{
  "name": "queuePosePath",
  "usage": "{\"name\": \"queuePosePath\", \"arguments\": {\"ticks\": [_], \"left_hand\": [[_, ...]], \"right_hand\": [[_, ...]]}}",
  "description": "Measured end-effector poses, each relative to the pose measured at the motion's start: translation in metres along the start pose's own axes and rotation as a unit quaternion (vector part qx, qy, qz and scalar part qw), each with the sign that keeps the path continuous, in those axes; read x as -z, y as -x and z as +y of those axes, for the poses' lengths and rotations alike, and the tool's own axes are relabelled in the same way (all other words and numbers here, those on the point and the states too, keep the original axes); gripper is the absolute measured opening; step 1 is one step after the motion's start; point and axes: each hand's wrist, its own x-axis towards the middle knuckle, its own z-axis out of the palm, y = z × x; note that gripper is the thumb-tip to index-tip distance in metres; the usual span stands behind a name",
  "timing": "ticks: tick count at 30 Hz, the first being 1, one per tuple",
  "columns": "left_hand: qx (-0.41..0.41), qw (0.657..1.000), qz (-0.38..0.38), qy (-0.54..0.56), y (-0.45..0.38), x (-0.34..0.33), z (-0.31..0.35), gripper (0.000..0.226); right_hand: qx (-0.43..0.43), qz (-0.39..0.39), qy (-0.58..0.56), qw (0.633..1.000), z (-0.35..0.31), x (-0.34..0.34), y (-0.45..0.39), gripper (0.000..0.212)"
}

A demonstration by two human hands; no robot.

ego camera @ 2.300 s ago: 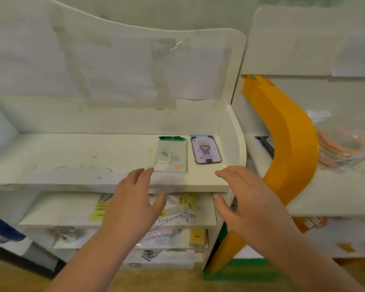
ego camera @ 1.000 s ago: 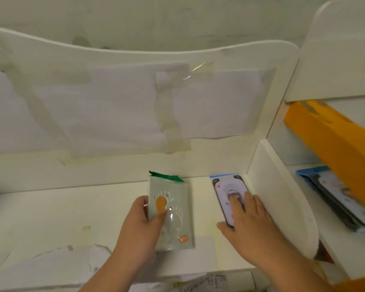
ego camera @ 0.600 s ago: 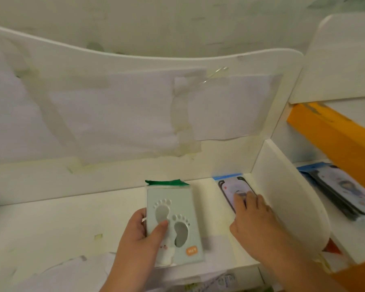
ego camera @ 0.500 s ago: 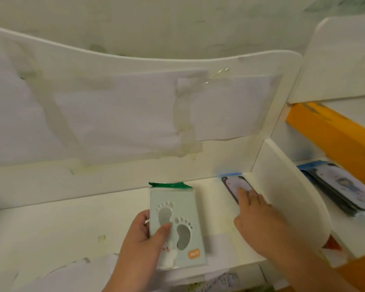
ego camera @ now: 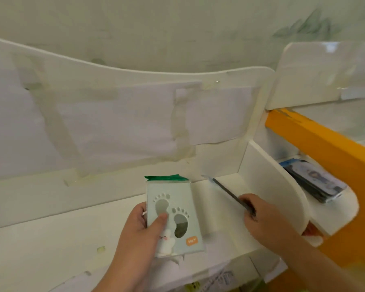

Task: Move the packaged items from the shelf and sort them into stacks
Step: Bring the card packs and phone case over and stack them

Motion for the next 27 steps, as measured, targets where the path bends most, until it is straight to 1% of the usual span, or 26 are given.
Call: {"name": "queuePosePath", "arguments": {"ticks": [2, 4, 6, 8, 9, 11, 12, 13, 15, 17, 21, 22, 24, 25, 26, 27], "left_hand": [[0.01, 1.0, -0.009, 0.022, 0.001, -0.003, 0.002, 0.013], [0.029, 0.998, -0.019, 0.051, 0.003, -0.009, 0.003, 0.012], [0.04, 0.996, -0.028, 0.075, 0.007, -0.017, 0.005, 0.012], [0.039, 0.994, -0.038, 0.097, 0.014, -0.027, 0.008, 0.012], [0.038, 0.993, -0.042, 0.107, 0.018, -0.033, 0.01, 0.012], [0.04, 0.99, -0.05, 0.129, 0.027, -0.046, 0.019, 0.013], [0.044, 0.988, -0.056, 0.14, 0.033, -0.053, 0.025, 0.013], [0.048, 0.985, -0.064, 0.15, 0.04, -0.061, 0.03, 0.014], [0.047, 0.982, -0.082, 0.165, 0.055, -0.079, 0.042, 0.013], [0.04, 0.979, -0.103, 0.172, 0.074, -0.097, 0.051, 0.012], [0.025, 0.98, -0.118, 0.159, 0.118, -0.138, 0.067, 0.011], [0.024, 0.98, -0.123, 0.154, 0.13, -0.151, 0.069, 0.012], [0.026, 0.981, -0.133, 0.141, 0.153, -0.178, 0.069, 0.015], [0.026, 0.981, -0.136, 0.137, 0.164, -0.193, 0.068, 0.014], [0.026, 0.981, -0.137, 0.134, 0.176, -0.208, 0.066, 0.014], [0.029, 0.982, -0.134, 0.132, 0.188, -0.223, 0.064, 0.014]], "right_hand": [[-0.068, 0.079, -0.107, 0.989, -0.001, -0.005, 0.013, 0.024], [-0.128, 0.131, -0.194, 0.964, -0.004, -0.007, 0.028, 0.016], [-0.154, 0.159, -0.257, 0.941, -0.008, 0.0, 0.043, 0.014], [-0.158, 0.183, -0.332, 0.912, -0.016, 0.015, 0.058, 0.013], [-0.165, 0.195, -0.393, 0.884, -0.02, 0.024, 0.064, 0.013], [-0.184, 0.212, -0.53, 0.8, -0.028, 0.044, 0.078, 0.01], [-0.193, 0.216, -0.58, 0.761, -0.03, 0.055, 0.085, 0.008], [-0.2, 0.22, -0.612, 0.733, -0.029, 0.064, 0.093, 0.009], [-0.195, 0.229, -0.656, 0.693, -0.024, 0.085, 0.109, 0.019], [-0.186, 0.237, -0.674, 0.675, -0.013, 0.105, 0.127, 0.027], [-0.154, 0.253, -0.697, 0.653, 0.021, 0.148, 0.169, 0.032], [-0.141, 0.258, -0.699, 0.651, 0.032, 0.158, 0.18, 0.037], [-0.13, 0.256, -0.698, 0.656, 0.056, 0.178, 0.199, 0.063], [-0.134, 0.256, -0.699, 0.654, 0.069, 0.188, 0.209, 0.072], [-0.139, 0.253, -0.701, 0.653, 0.083, 0.199, 0.217, 0.074], [-0.141, 0.252, -0.702, 0.651, 0.099, 0.21, 0.225, 0.067]]}}
